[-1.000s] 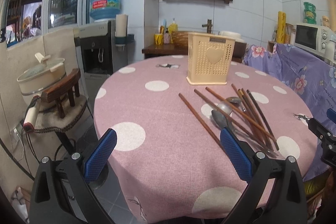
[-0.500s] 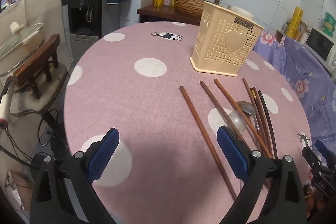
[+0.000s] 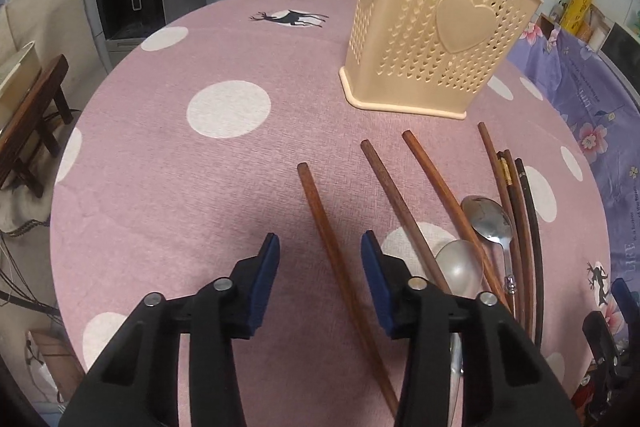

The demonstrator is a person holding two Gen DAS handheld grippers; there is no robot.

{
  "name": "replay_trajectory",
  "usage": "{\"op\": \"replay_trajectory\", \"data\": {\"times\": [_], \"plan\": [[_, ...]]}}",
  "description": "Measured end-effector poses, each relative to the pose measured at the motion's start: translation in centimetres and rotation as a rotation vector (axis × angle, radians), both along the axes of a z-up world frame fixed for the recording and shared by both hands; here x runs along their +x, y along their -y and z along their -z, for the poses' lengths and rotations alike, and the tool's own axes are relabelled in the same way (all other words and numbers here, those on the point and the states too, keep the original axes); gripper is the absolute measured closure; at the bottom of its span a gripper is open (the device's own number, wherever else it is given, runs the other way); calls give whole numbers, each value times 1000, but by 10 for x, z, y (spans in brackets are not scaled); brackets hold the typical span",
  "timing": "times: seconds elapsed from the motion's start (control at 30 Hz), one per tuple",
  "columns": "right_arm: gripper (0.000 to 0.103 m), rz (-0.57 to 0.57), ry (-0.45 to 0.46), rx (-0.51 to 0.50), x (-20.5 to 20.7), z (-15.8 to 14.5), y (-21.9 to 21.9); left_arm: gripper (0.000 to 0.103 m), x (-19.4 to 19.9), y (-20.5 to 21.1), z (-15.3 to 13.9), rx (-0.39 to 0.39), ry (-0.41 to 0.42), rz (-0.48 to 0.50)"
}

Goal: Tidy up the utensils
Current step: 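Grasp a brown chopstick with the left tool while the right tool grasps a black chopstick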

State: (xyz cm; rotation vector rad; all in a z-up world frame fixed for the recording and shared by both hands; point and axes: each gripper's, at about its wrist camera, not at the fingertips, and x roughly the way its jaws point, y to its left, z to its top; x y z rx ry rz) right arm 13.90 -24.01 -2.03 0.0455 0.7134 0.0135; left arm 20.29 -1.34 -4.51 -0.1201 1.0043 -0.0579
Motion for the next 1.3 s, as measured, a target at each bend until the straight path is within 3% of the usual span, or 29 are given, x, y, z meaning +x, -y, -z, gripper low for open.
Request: {"op": "replay_trajectory", "data": {"times": [0.2, 0.47, 0.77, 0.9, 1.17, 1.3], "plan": [[13, 15, -11, -13, 14, -2, 2, 73, 6, 8, 0, 59, 7, 11], [47, -4, -103, 30, 65, 2, -4, 77, 13, 13, 1, 75, 14, 45], [70, 11, -198, 41, 109, 20, -14, 78, 8, 11, 1, 48, 12, 43], [76, 16, -218, 39, 116, 29, -20, 77, 5, 13, 2, 56, 21, 32], [85, 48, -210, -12, 134, 29, -24, 78, 10, 31, 5, 148, 50, 51], [92, 45, -210, -2, 140, 29, -21, 80, 14, 31, 5, 133, 46, 66]]}}
